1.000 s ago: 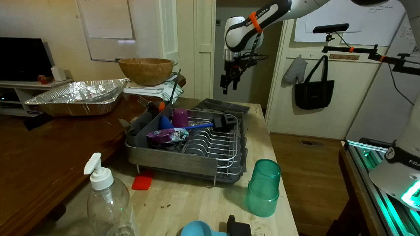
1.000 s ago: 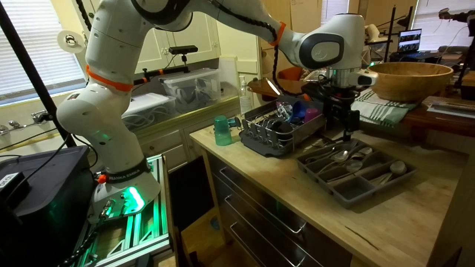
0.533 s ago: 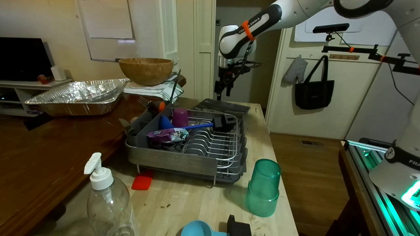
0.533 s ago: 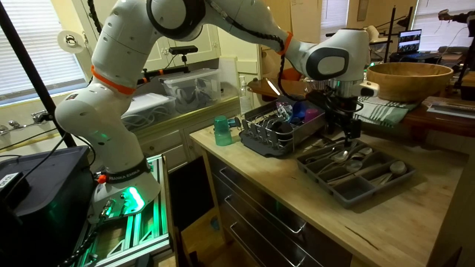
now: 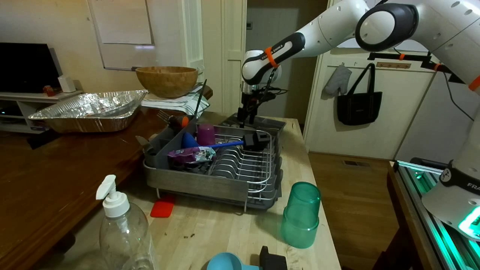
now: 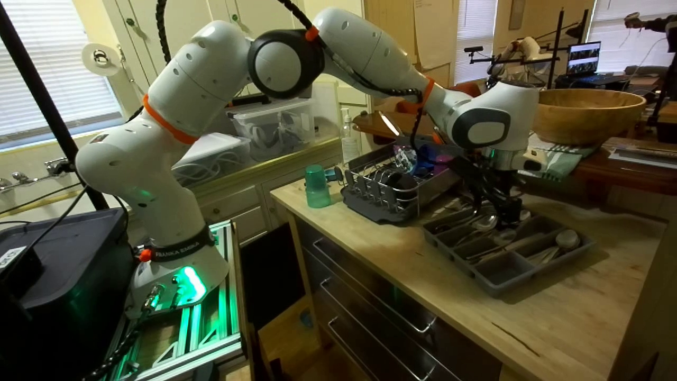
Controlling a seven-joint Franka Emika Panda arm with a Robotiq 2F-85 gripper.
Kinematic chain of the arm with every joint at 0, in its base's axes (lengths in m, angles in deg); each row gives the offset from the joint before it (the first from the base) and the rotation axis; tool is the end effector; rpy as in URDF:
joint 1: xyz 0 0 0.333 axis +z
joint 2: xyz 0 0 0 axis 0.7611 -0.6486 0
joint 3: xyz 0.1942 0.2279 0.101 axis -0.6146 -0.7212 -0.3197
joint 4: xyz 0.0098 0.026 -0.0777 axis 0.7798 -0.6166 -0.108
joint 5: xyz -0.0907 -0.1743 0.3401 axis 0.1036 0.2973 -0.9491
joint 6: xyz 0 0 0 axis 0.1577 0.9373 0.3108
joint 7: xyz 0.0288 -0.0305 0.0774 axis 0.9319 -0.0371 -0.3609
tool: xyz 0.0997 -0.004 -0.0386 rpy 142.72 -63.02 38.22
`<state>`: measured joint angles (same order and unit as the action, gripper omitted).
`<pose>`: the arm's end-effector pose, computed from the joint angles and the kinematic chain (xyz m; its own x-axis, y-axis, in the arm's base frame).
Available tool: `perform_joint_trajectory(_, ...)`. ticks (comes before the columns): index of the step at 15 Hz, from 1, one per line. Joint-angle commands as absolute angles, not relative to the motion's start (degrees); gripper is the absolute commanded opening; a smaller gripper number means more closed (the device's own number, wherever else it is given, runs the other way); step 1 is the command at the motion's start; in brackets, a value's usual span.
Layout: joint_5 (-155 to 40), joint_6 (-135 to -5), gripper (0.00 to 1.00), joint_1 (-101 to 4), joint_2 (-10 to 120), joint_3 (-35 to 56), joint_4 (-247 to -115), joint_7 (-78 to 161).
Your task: Put the tongs in the drying rack
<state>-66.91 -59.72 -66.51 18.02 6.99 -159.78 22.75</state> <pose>0.7208 -0.2198 0.1983 0.9927 -0.1197 0.0141 -0.1182 -0.9897 -0.0810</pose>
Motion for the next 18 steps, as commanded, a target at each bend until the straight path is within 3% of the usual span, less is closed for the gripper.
perform_joint_trajectory(1, -68.8, -57.1, 1.0, -68.8, 12.5, 3.8, -151.7, 16.7)
perform_joint_trajectory(18, -72.1, -56.0, 1.0, -72.8, 9.0, -1.6, -149.3, 3.2)
